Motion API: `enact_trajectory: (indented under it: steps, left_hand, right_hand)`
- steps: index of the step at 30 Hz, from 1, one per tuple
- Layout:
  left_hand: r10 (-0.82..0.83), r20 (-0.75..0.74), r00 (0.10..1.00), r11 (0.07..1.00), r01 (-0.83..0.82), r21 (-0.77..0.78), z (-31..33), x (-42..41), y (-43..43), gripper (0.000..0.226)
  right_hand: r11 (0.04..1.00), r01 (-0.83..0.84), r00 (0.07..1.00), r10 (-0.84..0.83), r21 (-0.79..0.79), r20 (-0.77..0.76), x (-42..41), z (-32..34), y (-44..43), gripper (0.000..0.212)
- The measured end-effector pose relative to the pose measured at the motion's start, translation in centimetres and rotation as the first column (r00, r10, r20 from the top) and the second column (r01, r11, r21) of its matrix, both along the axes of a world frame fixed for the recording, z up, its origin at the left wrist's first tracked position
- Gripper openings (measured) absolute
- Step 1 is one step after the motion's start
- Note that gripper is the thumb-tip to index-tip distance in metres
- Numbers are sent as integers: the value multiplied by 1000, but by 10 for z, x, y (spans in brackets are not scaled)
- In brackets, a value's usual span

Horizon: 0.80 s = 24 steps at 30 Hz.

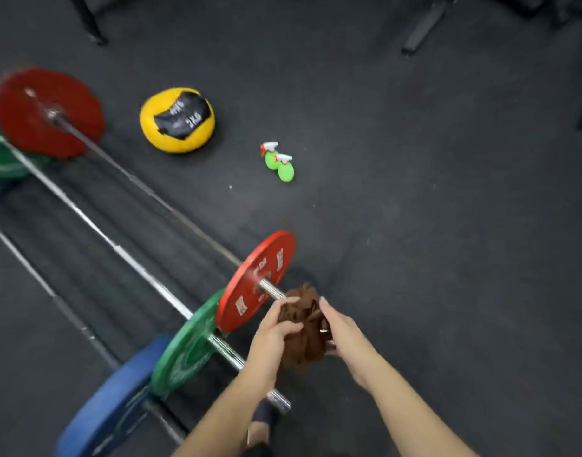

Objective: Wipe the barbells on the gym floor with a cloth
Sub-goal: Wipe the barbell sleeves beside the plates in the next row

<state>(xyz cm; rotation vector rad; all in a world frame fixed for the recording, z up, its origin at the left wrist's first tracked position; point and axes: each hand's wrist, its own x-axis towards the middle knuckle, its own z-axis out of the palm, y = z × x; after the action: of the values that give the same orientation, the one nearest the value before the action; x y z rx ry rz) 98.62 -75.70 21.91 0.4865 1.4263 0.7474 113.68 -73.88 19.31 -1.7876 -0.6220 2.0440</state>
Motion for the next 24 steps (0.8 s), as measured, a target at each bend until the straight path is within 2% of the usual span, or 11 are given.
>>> enact_trajectory:
  steps: [3, 6, 10, 14, 17, 22, 24]
  left_hand:
    - [-42, -127, 991, 991, 57, 118, 87, 21, 44, 48]
    - [-102, -382, 919, 958, 193, 210, 148, 49, 77, 47]
    - [-1, -583, 813, 901, 254, 353, 233, 78, 99, 58]
    - [227, -608, 760, 871, 121, 476, 296, 105, 99, 58]
    - [337, -670, 661, 862, 68, 502, 334, 121, 97, 50]
    - [474, -714, 514, 851, -59, 522, 371, 134, 93, 18]
    - [517, -702, 489, 843, -148, 517, 375, 135, 95, 19]
  right_hand:
    - [989, -20, 999, 26, 147, -43, 17, 86, 37, 44]
    - [922, -110, 994, 93, 372, 63, 50, 149, 65, 19]
    - [799, -207, 971, 238, 564, 20, 91, 229, 107, 10]
    - [689, -296, 922, 388, 662, 8, 117, 303, 145, 13]
    - [615, -328, 896, 444, 717, 29, 127, 349, 161, 11]
    - [518, -311, 893, 447, 797, 58, 123, 393, 181, 6]
    - [508, -279, 899, 437, 815, 36, 110, 402, 189, 12]
